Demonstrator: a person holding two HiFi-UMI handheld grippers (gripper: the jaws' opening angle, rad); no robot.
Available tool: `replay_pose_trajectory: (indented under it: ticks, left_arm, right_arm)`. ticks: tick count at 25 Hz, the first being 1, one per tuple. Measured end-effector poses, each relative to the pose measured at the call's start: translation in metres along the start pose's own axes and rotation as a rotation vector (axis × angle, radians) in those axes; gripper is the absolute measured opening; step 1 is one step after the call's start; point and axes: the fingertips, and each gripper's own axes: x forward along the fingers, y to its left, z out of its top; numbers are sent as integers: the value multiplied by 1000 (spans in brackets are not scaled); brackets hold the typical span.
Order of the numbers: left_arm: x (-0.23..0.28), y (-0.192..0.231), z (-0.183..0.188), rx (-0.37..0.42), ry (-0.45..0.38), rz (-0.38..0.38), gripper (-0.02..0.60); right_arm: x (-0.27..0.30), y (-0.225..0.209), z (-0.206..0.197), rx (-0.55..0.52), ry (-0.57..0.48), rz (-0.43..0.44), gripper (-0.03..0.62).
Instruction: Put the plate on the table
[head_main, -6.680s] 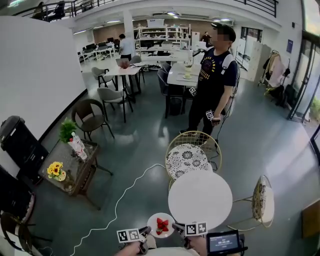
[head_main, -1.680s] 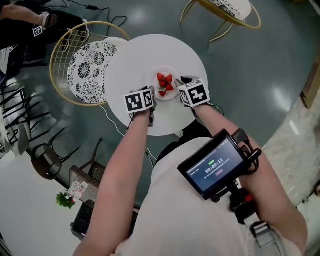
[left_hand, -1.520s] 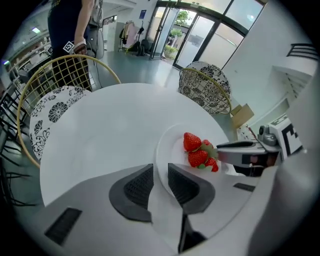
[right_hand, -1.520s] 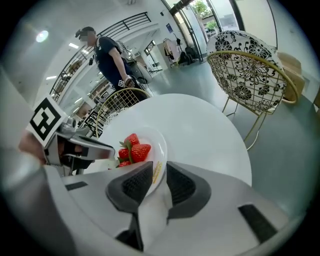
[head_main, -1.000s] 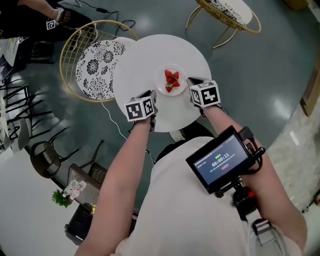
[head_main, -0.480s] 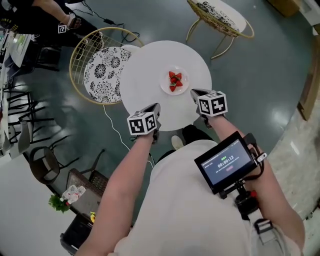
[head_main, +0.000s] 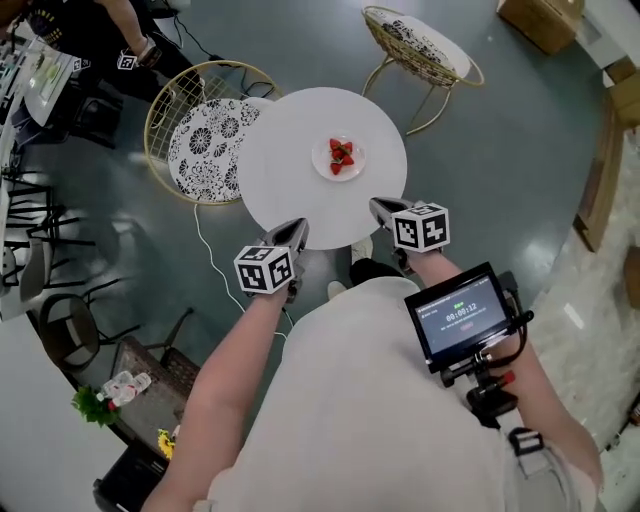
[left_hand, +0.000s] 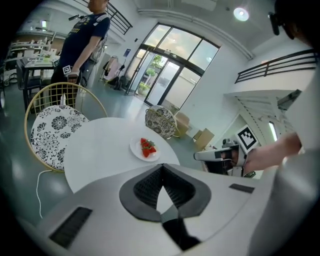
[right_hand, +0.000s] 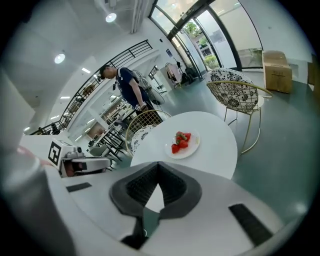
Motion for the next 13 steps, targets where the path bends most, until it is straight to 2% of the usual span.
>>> replay_pose_trajectory:
  ticks: [5, 13]
  left_arm:
    - [-41, -20, -16, 33, -47, -36, 6]
    - [-87, -38, -51, 24, -85, -40, 6]
  right_arm:
    - [-27, 40, -12, -19, -50, 32, 5]
    - [-55, 82, -43, -31, -92, 55, 5]
